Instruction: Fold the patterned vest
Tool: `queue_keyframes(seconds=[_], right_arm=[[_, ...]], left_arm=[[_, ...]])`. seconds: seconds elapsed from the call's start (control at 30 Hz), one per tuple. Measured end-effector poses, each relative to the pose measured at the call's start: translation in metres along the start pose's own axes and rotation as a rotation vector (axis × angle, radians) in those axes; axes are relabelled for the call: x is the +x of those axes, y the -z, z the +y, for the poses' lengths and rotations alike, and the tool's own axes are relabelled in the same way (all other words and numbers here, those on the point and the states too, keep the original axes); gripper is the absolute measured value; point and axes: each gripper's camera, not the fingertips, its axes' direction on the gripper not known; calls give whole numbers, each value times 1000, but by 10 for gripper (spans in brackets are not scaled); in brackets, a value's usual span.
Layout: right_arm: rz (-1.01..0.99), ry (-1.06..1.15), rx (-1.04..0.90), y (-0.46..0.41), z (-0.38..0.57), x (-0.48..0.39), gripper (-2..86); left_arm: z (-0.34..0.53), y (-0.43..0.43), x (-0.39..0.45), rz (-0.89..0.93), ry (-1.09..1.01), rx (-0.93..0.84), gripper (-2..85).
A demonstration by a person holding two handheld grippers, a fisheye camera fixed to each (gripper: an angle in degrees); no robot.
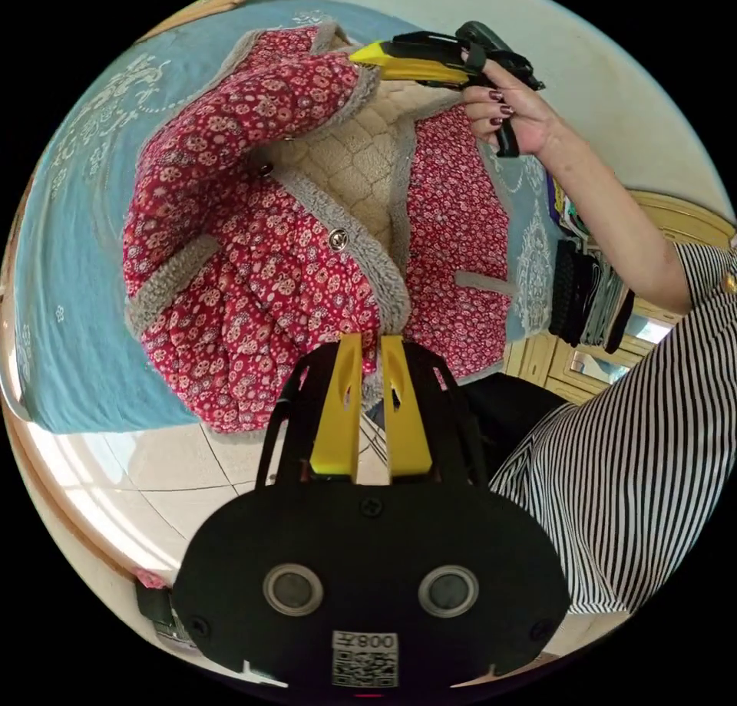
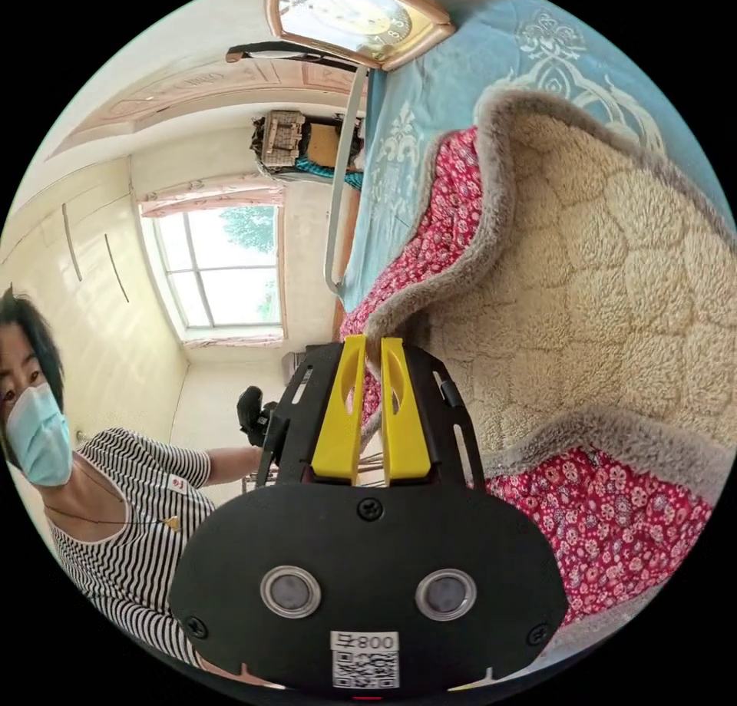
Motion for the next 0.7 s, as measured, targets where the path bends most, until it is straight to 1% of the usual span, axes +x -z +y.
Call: queue_keyframes(seconds=[0.07, 0.13, 0.23, 0.3, 0.37, 0.43, 0.6, 0.67, 0.7], right_arm=[[5, 26, 4, 23, -5, -18, 31], [94, 54, -48, 44, -12, -39, 28], [228, 27, -143, 45, -15, -44, 26], [261, -13, -165, 38, -15, -37, 26], [270, -44, -180, 31, -14, -31, 25], [354, -64, -180, 21, -15, -27, 25], [440, -97, -145, 5, -24, -20, 25], [464, -83, -154, -4, -29, -24, 24], [516, -64, -170, -10, -34, -28, 24]], left_arm=[[12, 0, 6, 48, -69, -64, 36], [21, -6, 13, 105, -125, -133, 36], [29, -21, 21, 123, -180, -218, 37], [32, -32, 22, 93, -185, -264, 38], [35, -36, 20, 87, -181, -288, 38], [38, -36, 17, 99, -164, -292, 39], [43, -36, 14, 107, -119, -303, 47], [46, -35, 16, 92, -114, -304, 51], [48, -34, 17, 89, -110, -310, 53]])
